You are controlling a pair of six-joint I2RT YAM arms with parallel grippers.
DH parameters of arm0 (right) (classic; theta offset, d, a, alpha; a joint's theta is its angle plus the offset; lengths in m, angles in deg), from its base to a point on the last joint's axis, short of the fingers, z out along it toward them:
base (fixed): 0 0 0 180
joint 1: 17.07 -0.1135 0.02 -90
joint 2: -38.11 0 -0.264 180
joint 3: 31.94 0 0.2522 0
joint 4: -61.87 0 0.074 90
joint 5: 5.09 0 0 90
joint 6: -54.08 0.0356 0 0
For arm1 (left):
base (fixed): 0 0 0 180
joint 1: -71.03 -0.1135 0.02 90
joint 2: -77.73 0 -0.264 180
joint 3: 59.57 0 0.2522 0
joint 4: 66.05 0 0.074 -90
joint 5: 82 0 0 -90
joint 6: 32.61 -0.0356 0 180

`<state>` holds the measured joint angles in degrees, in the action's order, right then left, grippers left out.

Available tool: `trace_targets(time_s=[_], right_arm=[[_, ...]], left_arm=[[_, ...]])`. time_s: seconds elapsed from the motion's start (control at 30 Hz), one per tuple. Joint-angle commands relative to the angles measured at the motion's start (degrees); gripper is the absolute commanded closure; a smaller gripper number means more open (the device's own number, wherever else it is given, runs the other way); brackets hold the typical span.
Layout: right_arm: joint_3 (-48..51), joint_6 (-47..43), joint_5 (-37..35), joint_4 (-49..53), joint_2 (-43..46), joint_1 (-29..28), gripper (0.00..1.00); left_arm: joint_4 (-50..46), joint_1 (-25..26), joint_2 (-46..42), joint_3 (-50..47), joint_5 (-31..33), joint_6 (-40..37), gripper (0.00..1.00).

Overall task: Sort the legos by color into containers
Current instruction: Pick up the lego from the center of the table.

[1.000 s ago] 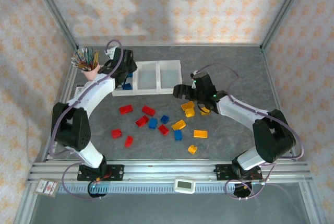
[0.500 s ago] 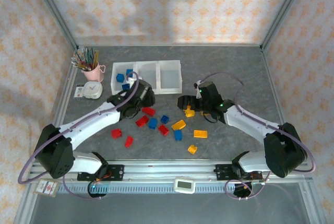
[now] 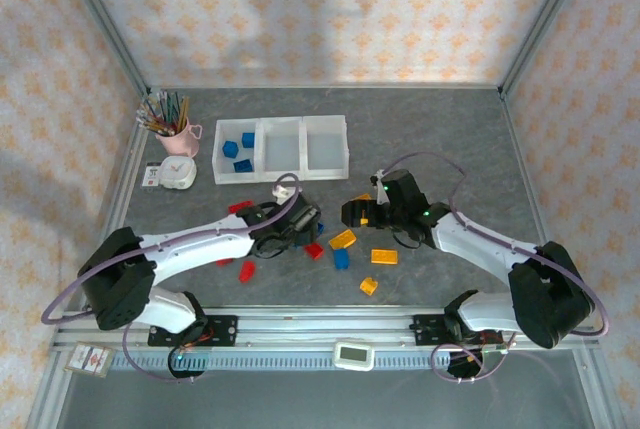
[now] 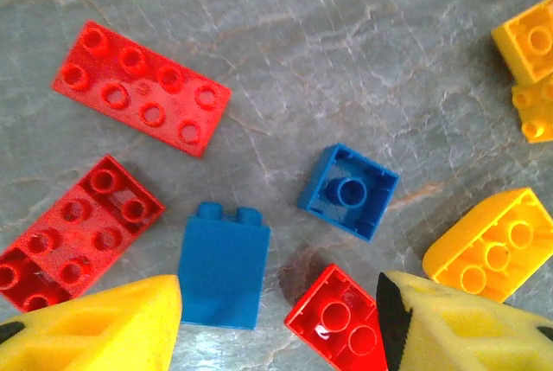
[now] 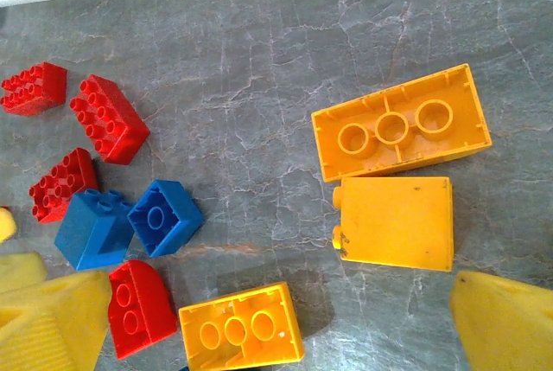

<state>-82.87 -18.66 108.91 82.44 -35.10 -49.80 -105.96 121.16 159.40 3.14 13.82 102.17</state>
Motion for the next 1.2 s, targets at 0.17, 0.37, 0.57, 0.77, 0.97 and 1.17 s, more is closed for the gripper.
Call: trace_targets(time_s=[0.17, 0.37, 0.57, 0.77, 0.97, 1.17], right_arm=[[1.2, -0.9, -2.0, -0.8, 1.1, -0.2, 0.00], [1.7, -0.7, -2.5, -1.2, 1.1, -0.2, 0.00], [1.6, -0.8, -2.8, -1.4, 1.1, -0.2, 0.00], [1.7, -0.7, -2.9, -1.5, 1.0, -0.2, 0.00], [1.3, -1.1, -3.4, -1.3, 0.9, -0.2, 0.00], [-0.3, -1.5, -3.4, -0.2, 1.0, -0.2, 0.00]], left_arm=[[-3.7, 0.7, 4.6, 0.7, 5.1, 2.1, 0.39], [-1.6, 0.7, 7.7, 0.5, 4.5, 1.9, 0.40], [-0.4, 0.2, 10.6, 1.6, 6.1, 0.9, 0.47], [1.2, -1.7, 12.5, 2.0, 6.3, 0.6, 0.52], [2.2, -2.1, 12.5, 2.1, 6.2, -0.5, 0.60], [0.9, -2.1, 9.5, 2.0, 6.1, -0.9, 0.69]])
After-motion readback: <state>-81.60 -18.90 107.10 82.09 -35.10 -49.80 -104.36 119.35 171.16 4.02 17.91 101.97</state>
